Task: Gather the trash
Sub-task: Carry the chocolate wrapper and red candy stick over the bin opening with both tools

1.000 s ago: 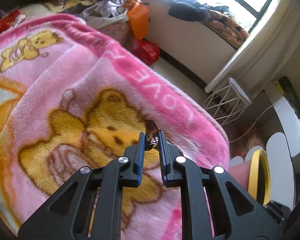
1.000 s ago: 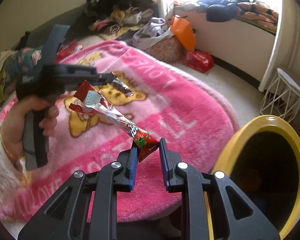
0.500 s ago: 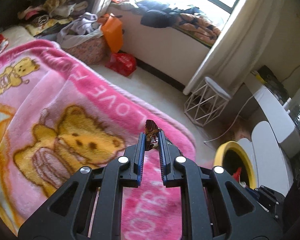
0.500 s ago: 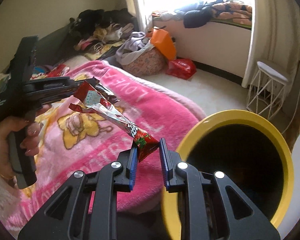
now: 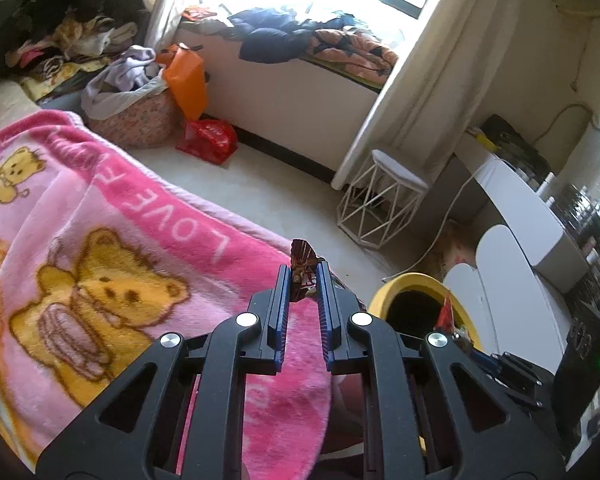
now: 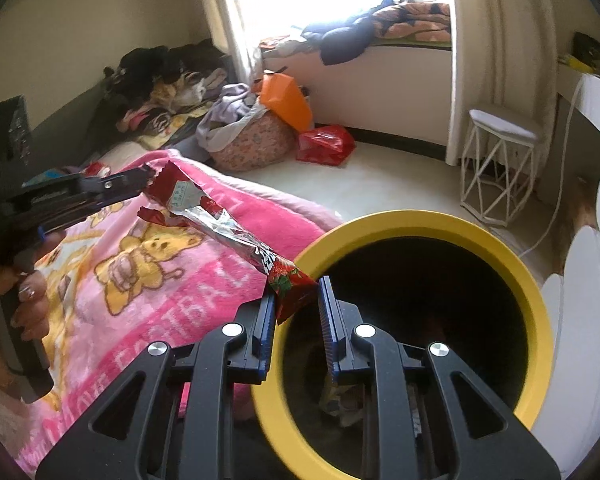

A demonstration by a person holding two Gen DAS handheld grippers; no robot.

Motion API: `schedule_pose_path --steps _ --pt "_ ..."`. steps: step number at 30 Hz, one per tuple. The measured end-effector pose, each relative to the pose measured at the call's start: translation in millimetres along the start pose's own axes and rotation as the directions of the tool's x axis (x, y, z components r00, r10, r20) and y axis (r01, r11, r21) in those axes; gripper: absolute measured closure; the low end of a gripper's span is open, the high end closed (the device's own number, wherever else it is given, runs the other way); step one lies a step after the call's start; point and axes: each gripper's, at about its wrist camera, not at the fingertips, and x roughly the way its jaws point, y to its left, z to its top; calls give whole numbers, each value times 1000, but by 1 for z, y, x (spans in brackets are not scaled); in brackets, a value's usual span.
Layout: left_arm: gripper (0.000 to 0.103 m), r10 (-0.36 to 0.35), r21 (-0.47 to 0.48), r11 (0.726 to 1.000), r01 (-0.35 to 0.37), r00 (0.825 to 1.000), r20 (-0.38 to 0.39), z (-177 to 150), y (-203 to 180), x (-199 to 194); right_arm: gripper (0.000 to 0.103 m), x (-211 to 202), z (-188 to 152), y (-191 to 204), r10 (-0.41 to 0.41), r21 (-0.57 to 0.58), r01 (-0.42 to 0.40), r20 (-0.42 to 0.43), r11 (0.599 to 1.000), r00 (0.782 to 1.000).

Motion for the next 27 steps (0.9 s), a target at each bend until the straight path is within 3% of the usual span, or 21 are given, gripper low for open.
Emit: schedule_pose_path --steps 27 --pt "94 -113 99 989 112 994 4 -17 -72 -16 83 -43 -17 -62 -121 157 111 54 981 991"
